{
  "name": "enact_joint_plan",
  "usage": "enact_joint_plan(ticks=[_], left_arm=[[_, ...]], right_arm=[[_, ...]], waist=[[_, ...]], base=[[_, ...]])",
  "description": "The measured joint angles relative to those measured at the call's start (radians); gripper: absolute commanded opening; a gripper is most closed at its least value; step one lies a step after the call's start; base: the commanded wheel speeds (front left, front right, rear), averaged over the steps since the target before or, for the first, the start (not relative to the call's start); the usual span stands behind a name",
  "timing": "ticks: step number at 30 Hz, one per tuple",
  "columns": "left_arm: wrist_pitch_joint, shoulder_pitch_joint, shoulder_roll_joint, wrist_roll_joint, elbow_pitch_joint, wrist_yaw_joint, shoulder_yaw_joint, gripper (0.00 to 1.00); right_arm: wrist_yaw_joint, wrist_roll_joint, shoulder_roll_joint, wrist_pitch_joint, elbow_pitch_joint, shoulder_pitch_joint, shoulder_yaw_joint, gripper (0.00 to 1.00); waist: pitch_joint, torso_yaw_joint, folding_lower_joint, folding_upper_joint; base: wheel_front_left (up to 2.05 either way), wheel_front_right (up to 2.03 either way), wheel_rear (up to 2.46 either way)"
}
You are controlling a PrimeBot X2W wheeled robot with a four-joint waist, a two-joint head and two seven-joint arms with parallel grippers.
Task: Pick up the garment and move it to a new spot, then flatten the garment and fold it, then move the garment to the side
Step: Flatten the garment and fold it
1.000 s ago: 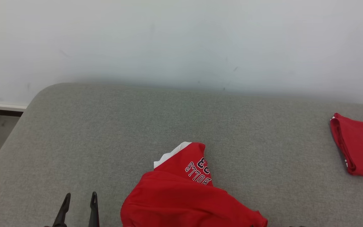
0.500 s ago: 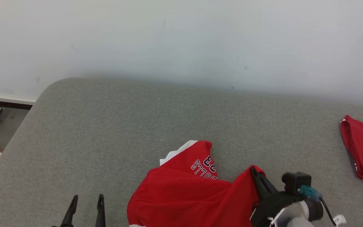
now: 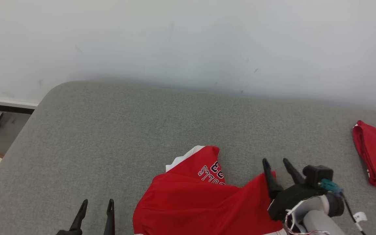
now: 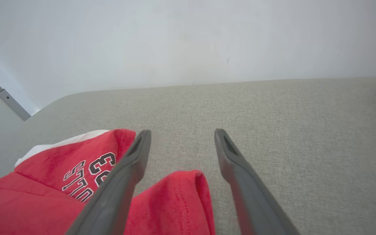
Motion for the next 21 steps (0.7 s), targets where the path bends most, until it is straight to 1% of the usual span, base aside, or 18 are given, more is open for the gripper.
enact_joint_plan(ticks=[1, 5, 8, 11, 15, 17, 21], left_arm=[[0.0, 0.0, 0.0, 0.002, 0.0, -0.001, 0.004, 1.0], [0.0, 0.014, 0.001, 0.019, -0.002, -0.002, 0.013, 1.0], [0.0, 0.022, 0.0, 0.025, 0.0, -0.009, 0.011, 1.0], [0.0, 0.048, 0.001, 0.028, 0.021, -0.019, -0.007, 1.0], [0.012, 0.063, 0.003, 0.032, 0.05, -0.037, -0.037, 1.0], [0.027, 0.076, 0.002, 0.031, 0.076, -0.053, -0.052, 1.0], [0.028, 0.071, -0.006, 0.015, 0.141, -0.067, -0.06, 1.0]], right_arm=[[0.0, 0.004, -0.007, -0.002, -0.034, 0.011, -0.011, 1.0], [0.0, -0.019, -0.044, -0.004, -0.234, 0.119, -0.075, 1.0], [0.0, -0.051, -0.056, -0.006, -0.318, 0.237, -0.093, 1.0], [0.0, -0.078, -0.061, -0.006, -0.368, 0.33, -0.083, 1.0], [0.0, -0.078, -0.052, 0.004, -0.411, 0.423, -0.068, 1.0], [0.0, -0.073, -0.046, 0.026, -0.418, 0.449, -0.046, 1.0], [0.0, -0.085, -0.042, 0.052, -0.4, 0.466, -0.022, 1.0]], waist=[[-0.001, -0.003, 0.0, 0.0], [-0.006, -0.018, 0.0, 0.0], [-0.011, -0.026, 0.0, 0.0], [-0.017, -0.031, -0.0001, 0.0], [-0.017, -0.038, 0.0, 0.0], [-0.014, -0.041, -0.0001, 0.0], [-0.005, -0.046, 0.0, 0.0]], base=[[0.0, 0.0, 0.0], [0.0, 0.0, 0.0], [0.0, 0.0, 0.0], [0.0, 0.0, 0.0], [0.0, 0.0, 0.0], [0.0, 0.0, 0.0], [0.0, 0.0, 0.0]])
